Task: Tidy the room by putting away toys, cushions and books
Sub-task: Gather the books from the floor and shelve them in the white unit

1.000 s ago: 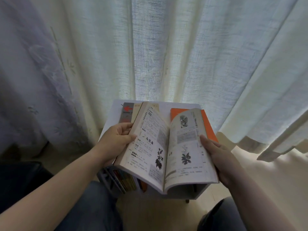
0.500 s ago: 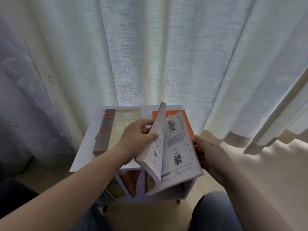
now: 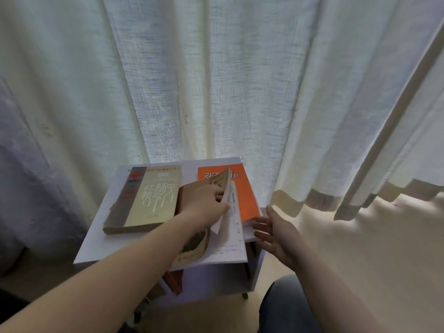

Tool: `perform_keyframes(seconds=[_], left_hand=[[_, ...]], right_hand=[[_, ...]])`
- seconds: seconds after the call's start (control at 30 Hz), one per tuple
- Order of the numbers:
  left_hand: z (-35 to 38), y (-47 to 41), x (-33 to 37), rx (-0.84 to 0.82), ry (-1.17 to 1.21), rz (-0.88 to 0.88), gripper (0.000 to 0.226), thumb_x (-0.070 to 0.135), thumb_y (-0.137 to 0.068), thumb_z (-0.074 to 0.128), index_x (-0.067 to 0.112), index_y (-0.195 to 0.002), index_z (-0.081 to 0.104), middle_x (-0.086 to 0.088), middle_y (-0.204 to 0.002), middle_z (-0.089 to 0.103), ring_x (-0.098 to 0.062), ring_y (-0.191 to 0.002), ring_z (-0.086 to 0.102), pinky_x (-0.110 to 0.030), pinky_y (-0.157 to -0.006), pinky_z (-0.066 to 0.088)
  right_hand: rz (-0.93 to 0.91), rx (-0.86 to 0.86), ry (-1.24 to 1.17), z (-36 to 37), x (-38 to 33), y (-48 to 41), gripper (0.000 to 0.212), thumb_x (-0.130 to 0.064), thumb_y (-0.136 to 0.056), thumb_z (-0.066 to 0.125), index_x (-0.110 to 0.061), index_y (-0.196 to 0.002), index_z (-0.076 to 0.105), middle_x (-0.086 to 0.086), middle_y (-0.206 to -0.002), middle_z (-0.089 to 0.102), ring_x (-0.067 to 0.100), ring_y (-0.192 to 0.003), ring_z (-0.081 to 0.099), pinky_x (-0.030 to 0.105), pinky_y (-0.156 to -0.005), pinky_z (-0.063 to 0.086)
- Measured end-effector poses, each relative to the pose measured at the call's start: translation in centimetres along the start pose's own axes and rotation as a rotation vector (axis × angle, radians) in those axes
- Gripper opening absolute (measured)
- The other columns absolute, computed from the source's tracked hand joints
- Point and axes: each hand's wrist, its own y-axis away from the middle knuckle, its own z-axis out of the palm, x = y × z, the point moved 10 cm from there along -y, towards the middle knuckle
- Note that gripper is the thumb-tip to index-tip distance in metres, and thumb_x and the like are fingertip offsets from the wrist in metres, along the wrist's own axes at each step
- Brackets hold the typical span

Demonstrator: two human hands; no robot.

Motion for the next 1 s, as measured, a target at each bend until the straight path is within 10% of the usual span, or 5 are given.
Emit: perform_keyframes(seconds=[0.3, 0.67, 0.83, 1.0], left_hand=[[1.6, 2.5, -2.5, -0.03, 0.133, 0.014, 0.015, 0.029, -0.095, 0.053, 0.022, -0.101, 0.066, 0.01, -0.1, 0.064, -0.007, -0.093, 0.059, -0.022, -0.073, 0.048], [-2.6, 6.6, -11.6, 0.108, 0.267, -0.129, 0.016, 0.02, -0.09, 0.063, 0.019, -0.104, 0.069, 0.005, -0.099, 0.069, -0.015, -0.095, 0.065, -0.044, -0.085, 0.056], [-3.4, 7.7, -13.5, 0.156, 0.333, -0.162, 0.012, 0.02, -0.089, 0.064, 0.02, -0.1, 0.068, 0.004, -0.1, 0.07, -0.017, -0.096, 0.065, -0.045, -0.088, 0.055], [-3.1, 8.4, -14.5, 0.179, 0.39, -0.193, 0.033, 0.022, -0.088, 0.066, 0.012, -0.119, 0.061, -0.003, -0.112, 0.066, -0.02, -0.099, 0.064, -0.046, -0.089, 0.055]], right_hand=[[-0.06, 0.072, 0.017, -3.7, -0.6, 1.2, 0.042, -0.04, -0.101, 0.042, -0.006, -0.121, 0.054, 0.012, -0.114, 0.063, 0.026, -0.105, 0.061, 0.036, -0.091, 0.048], [-0.078, -0.084, 0.363, 4.1, 1.0, 0.0, 0.047, -0.046, -0.08, 0.071, -0.017, -0.116, 0.063, 0.004, -0.105, 0.073, 0.019, -0.096, 0.07, 0.038, -0.09, 0.056], [-0.167, -0.103, 0.31, 4.2, 1.3, 1.2, 0.017, -0.015, -0.093, 0.061, -0.008, -0.108, 0.064, 0.009, -0.101, 0.072, 0.017, -0.084, 0.072, 0.02, -0.059, 0.055], [-0.211, -0.124, 0.332, 2.4, 3.3, 3.1, 0.016, -0.016, -0.093, 0.06, -0.013, -0.109, 0.063, 0.008, -0.101, 0.072, 0.023, -0.09, 0.072, 0.039, -0.076, 0.06]])
